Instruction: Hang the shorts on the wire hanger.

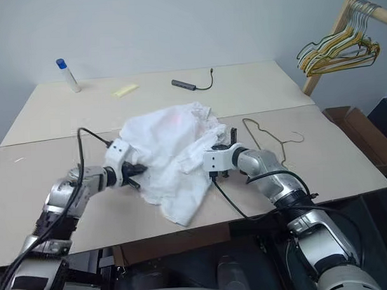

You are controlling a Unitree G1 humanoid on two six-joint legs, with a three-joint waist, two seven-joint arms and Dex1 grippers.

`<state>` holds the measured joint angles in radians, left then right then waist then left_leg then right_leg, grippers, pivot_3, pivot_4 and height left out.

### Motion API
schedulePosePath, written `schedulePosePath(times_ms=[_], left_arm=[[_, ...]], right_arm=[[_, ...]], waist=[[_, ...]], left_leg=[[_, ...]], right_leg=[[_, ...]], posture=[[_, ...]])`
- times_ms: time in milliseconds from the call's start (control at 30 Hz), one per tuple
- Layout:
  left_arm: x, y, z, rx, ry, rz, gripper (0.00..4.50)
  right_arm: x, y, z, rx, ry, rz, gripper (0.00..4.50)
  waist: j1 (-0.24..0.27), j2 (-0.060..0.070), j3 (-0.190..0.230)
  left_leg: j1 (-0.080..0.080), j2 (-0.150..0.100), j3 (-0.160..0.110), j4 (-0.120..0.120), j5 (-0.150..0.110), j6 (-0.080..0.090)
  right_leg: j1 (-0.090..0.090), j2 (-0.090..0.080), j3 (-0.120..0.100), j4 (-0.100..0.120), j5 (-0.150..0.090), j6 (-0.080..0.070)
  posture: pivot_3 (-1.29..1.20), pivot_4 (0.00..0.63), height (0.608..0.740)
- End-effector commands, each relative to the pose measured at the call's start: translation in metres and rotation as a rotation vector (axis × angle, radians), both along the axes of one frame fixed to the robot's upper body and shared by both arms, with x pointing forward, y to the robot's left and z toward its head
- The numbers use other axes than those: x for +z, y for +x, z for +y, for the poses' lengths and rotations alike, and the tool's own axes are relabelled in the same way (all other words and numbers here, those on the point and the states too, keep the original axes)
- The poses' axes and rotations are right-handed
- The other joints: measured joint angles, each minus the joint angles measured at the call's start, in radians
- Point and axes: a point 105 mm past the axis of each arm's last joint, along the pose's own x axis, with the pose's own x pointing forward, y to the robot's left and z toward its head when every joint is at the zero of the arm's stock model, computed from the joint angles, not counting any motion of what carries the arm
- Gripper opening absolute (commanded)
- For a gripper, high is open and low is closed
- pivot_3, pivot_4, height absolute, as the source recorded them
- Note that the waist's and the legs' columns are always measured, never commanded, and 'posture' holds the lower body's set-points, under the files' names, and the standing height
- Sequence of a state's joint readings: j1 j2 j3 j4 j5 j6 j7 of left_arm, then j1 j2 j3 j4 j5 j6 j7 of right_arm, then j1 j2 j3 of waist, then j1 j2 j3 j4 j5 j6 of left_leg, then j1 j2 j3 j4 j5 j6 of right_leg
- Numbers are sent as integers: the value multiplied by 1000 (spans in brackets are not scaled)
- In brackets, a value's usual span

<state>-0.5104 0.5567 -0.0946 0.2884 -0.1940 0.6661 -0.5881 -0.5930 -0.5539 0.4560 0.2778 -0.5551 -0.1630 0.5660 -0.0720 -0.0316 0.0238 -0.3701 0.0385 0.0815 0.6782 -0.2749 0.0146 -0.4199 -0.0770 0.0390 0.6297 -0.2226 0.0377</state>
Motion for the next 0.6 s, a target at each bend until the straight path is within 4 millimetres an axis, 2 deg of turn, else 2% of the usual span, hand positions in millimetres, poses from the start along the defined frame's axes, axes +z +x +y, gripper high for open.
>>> schedulePosePath(times_ms=[33,300,400,467,533,600], left_arm=[[27,23,24,67,49,-125,16],[39,36,50,56,140,-166,16],[36,32,50,1,164,-149,16],[32,29,48,-29,164,-138,0],[30,27,46,-35,153,-129,481],[28,26,48,-23,142,-124,1010]], right_arm=[[19,-10,8,93,46,-24,0],[14,-34,25,223,25,-20,0],[11,-42,38,207,58,-6,0],[12,-41,46,158,93,-6,463],[10,-46,54,154,106,12,977],[8,-53,57,165,114,45,1704]], waist=[[0,0,0],[-2,0,0],[-4,0,0],[-1,0,0],[0,0,0],[1,0,0]], left_leg=[[0,0,0,0,0,0],[0,0,1,0,0,0],[0,0,1,0,0,0],[-1,0,2,0,0,0],[-1,0,2,1,0,0],[-2,0,1,1,0,0]], right_leg=[[0,0,0,0,0,0],[0,0,0,0,0,0],[-1,0,0,0,0,0],[-1,0,0,0,0,0],[-1,0,-1,1,0,0],[-1,0,-1,1,0,0]], posture=[[-45,0,740],[-51,0,740],[-49,0,740],[-49,0,740],[-49,0,740],[-46,0,740]])
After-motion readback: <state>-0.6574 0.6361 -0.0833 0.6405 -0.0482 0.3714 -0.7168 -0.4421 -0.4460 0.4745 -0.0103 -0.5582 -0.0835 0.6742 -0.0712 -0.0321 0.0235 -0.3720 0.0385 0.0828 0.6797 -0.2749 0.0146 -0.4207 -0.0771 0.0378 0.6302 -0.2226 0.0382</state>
